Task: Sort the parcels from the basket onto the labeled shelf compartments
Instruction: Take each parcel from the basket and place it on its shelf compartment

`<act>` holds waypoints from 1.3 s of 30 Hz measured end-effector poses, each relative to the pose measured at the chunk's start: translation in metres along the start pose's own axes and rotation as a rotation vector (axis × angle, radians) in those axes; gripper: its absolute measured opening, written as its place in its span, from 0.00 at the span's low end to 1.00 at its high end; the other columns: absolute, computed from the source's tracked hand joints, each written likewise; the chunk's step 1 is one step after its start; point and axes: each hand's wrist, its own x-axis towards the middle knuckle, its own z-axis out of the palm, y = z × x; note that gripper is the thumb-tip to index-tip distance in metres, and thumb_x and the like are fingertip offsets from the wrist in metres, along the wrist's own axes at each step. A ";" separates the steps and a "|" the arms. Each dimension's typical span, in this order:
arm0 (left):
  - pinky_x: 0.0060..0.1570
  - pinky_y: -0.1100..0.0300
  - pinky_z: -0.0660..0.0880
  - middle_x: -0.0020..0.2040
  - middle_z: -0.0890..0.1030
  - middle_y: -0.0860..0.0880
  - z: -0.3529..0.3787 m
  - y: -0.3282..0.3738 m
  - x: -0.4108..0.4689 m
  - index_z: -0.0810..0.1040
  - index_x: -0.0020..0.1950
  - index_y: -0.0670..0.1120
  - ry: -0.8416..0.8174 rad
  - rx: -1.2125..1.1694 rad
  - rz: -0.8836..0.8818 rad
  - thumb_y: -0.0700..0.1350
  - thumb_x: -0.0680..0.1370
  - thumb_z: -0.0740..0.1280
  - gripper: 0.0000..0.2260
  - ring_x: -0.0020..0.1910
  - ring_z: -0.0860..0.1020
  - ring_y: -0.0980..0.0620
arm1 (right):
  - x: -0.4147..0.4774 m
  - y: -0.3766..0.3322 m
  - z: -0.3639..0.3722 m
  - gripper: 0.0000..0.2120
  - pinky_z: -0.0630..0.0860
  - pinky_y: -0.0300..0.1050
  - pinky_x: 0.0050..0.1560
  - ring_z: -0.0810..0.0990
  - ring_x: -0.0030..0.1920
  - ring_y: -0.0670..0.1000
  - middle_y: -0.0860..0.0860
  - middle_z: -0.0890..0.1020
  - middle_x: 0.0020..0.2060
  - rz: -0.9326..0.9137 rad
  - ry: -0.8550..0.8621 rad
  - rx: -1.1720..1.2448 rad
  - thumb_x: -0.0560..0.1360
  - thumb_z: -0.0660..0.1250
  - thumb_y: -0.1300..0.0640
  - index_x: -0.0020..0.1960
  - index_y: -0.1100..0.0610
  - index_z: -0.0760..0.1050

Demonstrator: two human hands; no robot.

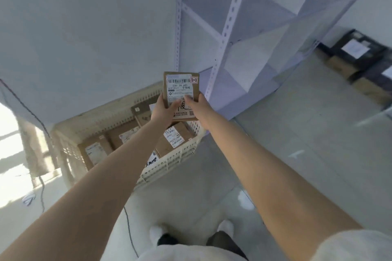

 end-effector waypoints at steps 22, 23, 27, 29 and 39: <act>0.53 0.53 0.78 0.53 0.81 0.49 0.413 0.128 -0.057 0.75 0.61 0.46 -0.308 0.234 0.199 0.49 0.77 0.69 0.15 0.51 0.80 0.48 | -0.055 0.080 -0.439 0.18 0.73 0.30 0.30 0.79 0.43 0.45 0.55 0.78 0.61 0.000 0.294 0.170 0.83 0.59 0.57 0.71 0.60 0.63; 0.53 0.52 0.78 0.54 0.81 0.49 0.421 0.131 -0.051 0.75 0.61 0.46 -0.300 0.234 0.192 0.50 0.77 0.69 0.15 0.50 0.80 0.48 | -0.047 0.079 -0.448 0.18 0.73 0.29 0.30 0.79 0.45 0.46 0.55 0.78 0.61 -0.010 0.288 0.162 0.83 0.59 0.57 0.71 0.60 0.63; 0.48 0.56 0.77 0.57 0.81 0.47 0.452 0.145 -0.013 0.74 0.62 0.44 -0.278 0.258 0.164 0.50 0.77 0.69 0.17 0.49 0.79 0.48 | -0.002 0.075 -0.479 0.19 0.79 0.41 0.44 0.81 0.58 0.56 0.56 0.79 0.62 -0.024 0.261 0.121 0.82 0.60 0.57 0.71 0.59 0.63; 0.46 0.57 0.74 0.57 0.81 0.46 0.462 0.153 0.008 0.73 0.63 0.43 -0.277 0.288 0.170 0.49 0.77 0.68 0.18 0.51 0.79 0.47 | 0.020 0.070 -0.487 0.20 0.80 0.52 0.54 0.81 0.58 0.57 0.57 0.79 0.62 -0.013 0.272 0.094 0.82 0.61 0.56 0.71 0.59 0.63; 0.46 0.56 0.77 0.58 0.81 0.46 0.546 0.209 0.136 0.74 0.64 0.43 -0.343 0.222 0.129 0.48 0.77 0.68 0.17 0.50 0.80 0.48 | 0.151 0.033 -0.574 0.20 0.79 0.58 0.58 0.81 0.57 0.58 0.57 0.80 0.60 0.027 0.309 -0.011 0.81 0.62 0.55 0.70 0.58 0.63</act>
